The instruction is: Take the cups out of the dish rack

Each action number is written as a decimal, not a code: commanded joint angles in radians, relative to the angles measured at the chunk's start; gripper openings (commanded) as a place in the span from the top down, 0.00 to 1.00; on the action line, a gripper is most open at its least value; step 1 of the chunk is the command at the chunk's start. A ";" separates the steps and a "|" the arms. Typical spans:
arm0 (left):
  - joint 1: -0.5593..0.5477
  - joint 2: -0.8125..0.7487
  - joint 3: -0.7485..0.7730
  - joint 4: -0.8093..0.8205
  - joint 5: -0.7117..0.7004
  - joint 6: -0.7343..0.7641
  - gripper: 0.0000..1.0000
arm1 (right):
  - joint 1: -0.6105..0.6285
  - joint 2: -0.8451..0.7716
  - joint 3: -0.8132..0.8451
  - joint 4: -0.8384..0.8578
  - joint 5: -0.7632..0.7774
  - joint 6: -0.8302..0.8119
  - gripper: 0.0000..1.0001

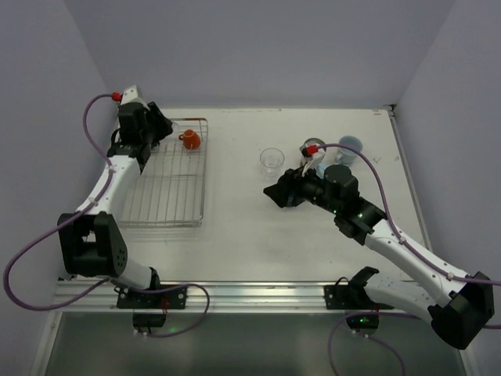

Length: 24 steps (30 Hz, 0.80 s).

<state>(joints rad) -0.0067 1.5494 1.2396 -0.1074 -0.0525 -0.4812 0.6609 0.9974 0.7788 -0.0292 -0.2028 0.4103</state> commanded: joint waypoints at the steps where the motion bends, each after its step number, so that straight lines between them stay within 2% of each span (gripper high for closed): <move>1: -0.004 -0.119 -0.104 0.049 0.138 -0.088 0.91 | 0.005 -0.039 -0.012 0.090 -0.055 0.071 0.35; 6: -0.097 -0.308 -0.296 0.112 0.328 -0.195 0.91 | 0.008 -0.022 -0.068 0.251 -0.139 0.174 0.27; 11: -0.195 -0.478 -0.516 0.336 0.471 -0.388 0.91 | 0.012 0.061 -0.122 0.431 -0.167 0.271 0.18; 15: -0.298 -0.558 -0.682 0.561 0.487 -0.531 0.92 | 0.012 0.111 -0.176 0.608 -0.162 0.308 0.14; 18: -0.357 -0.575 -0.758 0.669 0.482 -0.588 0.92 | 0.011 0.164 -0.176 0.672 -0.219 0.312 0.15; 24: -0.427 -0.555 -0.824 0.836 0.491 -0.657 0.93 | 0.016 0.234 -0.156 0.747 -0.257 0.352 0.27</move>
<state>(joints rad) -0.4099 0.9920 0.4255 0.5198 0.4152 -1.0618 0.6712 1.2171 0.6018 0.5716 -0.4313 0.7288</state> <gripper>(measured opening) 0.515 0.755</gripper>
